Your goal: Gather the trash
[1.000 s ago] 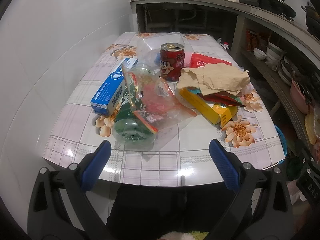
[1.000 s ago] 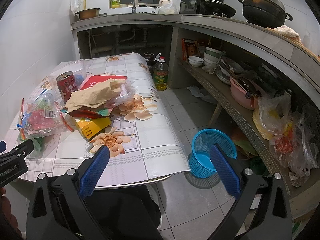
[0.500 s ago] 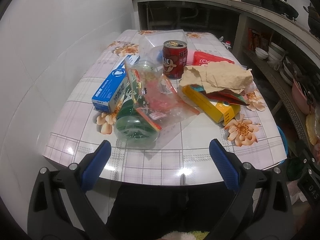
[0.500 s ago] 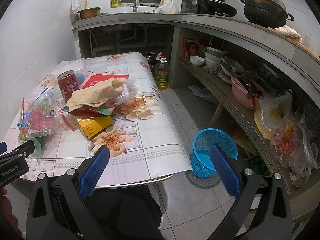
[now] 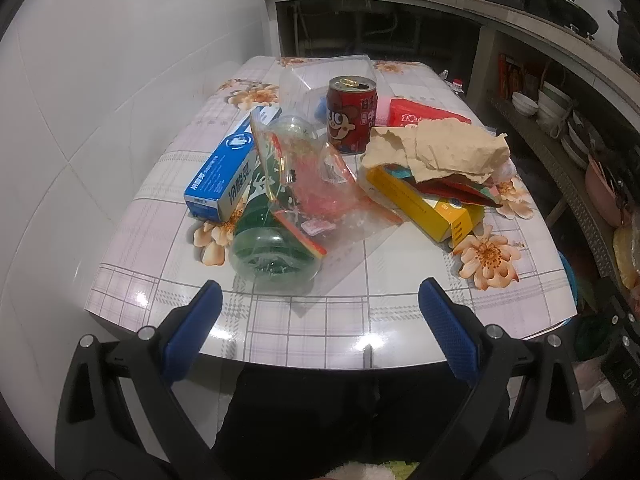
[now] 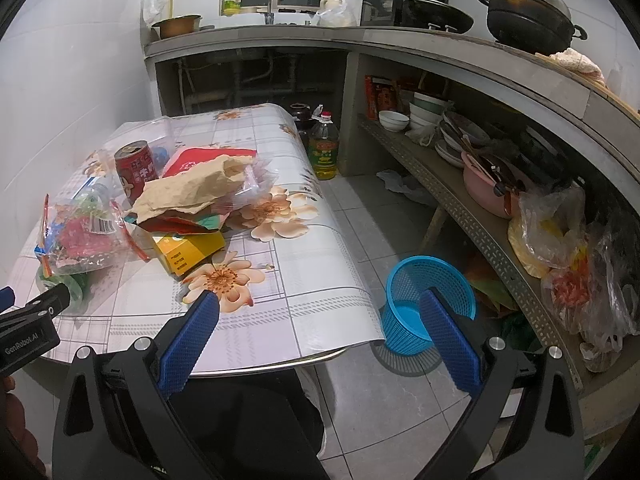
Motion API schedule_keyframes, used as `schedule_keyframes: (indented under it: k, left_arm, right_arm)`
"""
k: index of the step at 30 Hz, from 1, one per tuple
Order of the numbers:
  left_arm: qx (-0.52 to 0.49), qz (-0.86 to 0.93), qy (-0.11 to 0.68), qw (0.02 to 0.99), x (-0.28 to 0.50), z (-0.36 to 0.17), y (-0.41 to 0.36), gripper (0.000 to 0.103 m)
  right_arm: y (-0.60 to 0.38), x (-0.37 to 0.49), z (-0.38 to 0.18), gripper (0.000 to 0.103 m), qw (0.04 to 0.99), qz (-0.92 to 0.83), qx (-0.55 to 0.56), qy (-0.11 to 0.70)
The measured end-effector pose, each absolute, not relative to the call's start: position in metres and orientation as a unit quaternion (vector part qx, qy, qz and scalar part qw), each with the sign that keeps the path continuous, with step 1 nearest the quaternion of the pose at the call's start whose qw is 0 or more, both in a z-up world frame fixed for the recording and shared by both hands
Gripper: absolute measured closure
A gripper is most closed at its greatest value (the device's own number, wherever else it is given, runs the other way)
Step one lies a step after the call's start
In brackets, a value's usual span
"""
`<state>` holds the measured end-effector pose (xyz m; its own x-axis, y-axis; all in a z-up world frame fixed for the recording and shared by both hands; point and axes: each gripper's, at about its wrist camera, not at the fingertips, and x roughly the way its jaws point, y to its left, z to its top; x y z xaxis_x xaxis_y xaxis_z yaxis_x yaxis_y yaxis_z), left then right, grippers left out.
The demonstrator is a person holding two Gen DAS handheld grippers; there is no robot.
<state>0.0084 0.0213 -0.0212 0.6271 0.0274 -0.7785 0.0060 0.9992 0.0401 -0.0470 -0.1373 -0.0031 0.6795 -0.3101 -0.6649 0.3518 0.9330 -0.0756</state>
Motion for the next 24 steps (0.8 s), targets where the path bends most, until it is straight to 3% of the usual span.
schedule_keyframes:
  k: [10,16,19,24]
  left_arm:
    - [0.024,0.013,0.405,0.914,0.013,-0.018,0.031,0.009]
    - [0.031,-0.001,0.41,0.912,0.027,-0.022,0.039,0.009]
    - [0.03,-0.015,0.406,0.913,0.033,-0.023,0.043,0.009]
    - [0.017,-0.049,0.386,0.921,0.04,-0.022,0.05,0.009]
  right_arm:
    - [-0.147,-0.045,-0.007,0.005,0.92,-0.17,0.04,0.351]
    - [-0.152,-0.025,0.012,0.005,0.945,-0.138,0.035,0.293]
    - [-0.149,-0.002,0.024,0.005,0.963,-0.065,0.031,0.259]
    - [-0.131,0.059,0.037,0.005,0.961,-0.006,0.007,0.275]
